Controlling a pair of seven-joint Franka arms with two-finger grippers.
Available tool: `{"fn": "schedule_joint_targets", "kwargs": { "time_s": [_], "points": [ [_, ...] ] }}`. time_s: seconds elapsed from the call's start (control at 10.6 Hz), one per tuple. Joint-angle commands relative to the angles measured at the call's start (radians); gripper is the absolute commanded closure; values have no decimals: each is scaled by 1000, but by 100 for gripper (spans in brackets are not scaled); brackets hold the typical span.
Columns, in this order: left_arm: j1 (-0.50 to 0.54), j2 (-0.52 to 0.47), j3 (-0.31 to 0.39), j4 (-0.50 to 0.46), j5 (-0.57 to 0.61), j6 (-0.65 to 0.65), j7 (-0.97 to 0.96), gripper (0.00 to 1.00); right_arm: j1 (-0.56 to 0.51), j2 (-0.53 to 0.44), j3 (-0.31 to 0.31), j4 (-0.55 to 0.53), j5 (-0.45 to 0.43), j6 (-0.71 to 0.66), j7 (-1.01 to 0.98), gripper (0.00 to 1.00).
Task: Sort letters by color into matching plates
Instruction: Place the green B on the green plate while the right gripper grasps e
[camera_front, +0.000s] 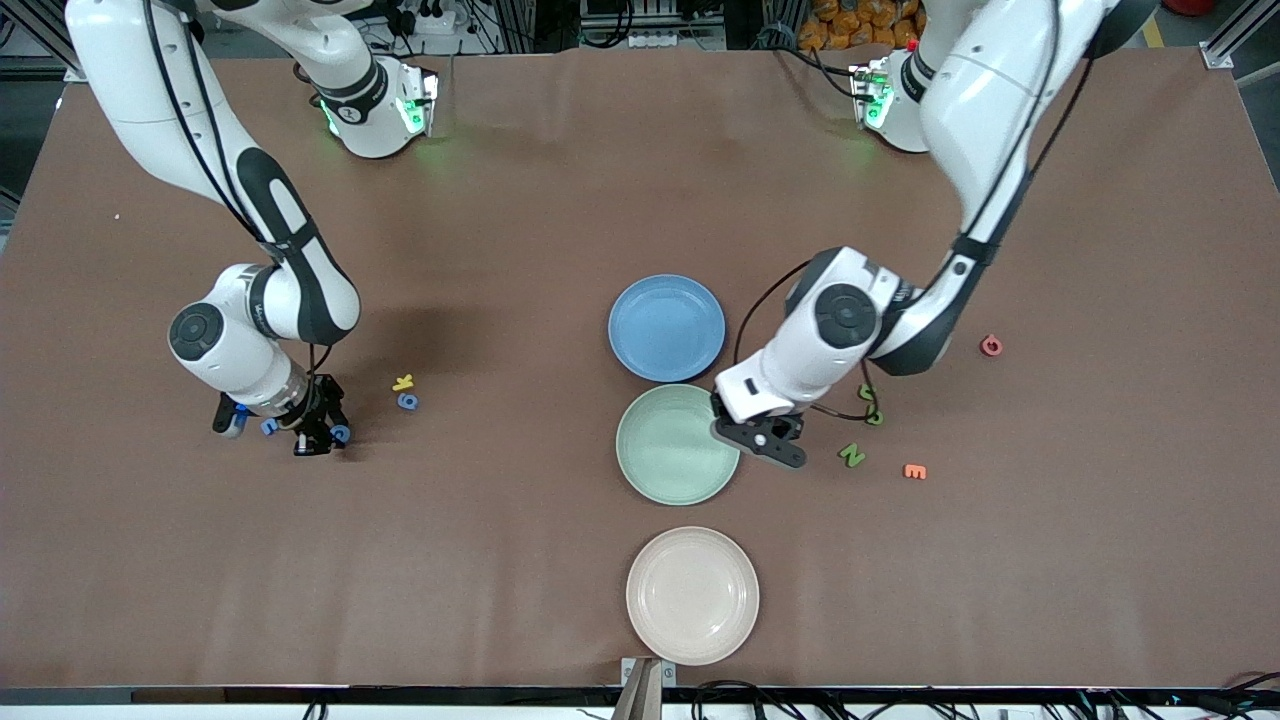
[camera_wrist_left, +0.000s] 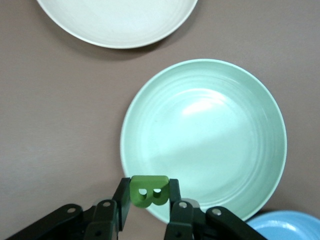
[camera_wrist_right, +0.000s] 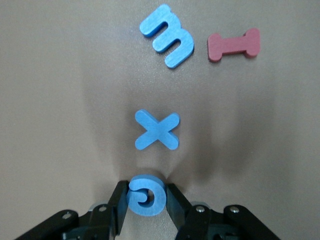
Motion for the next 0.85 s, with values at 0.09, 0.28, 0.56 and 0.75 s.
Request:
{"fn": "schedule_joint_targets", "kwargs": {
  "time_s": [0.09, 0.28, 0.56, 0.75],
  "points": [
    [-201, 116, 165, 130, -16, -2, -182, 100, 7, 23, 1, 1, 6, 0, -68, 75],
    [-216, 130, 166, 135, -16, -2, -265, 100, 6, 23, 1, 6, 6, -6, -119, 76],
    [-201, 99, 176, 135, -10, -11, -294, 0, 7, 24, 1, 6, 6, -12, -228, 76],
    [-159, 37, 207, 126, 13, -83, -223, 0, 15, 24, 1, 7, 6, -35, -343, 76]
  ]
}}
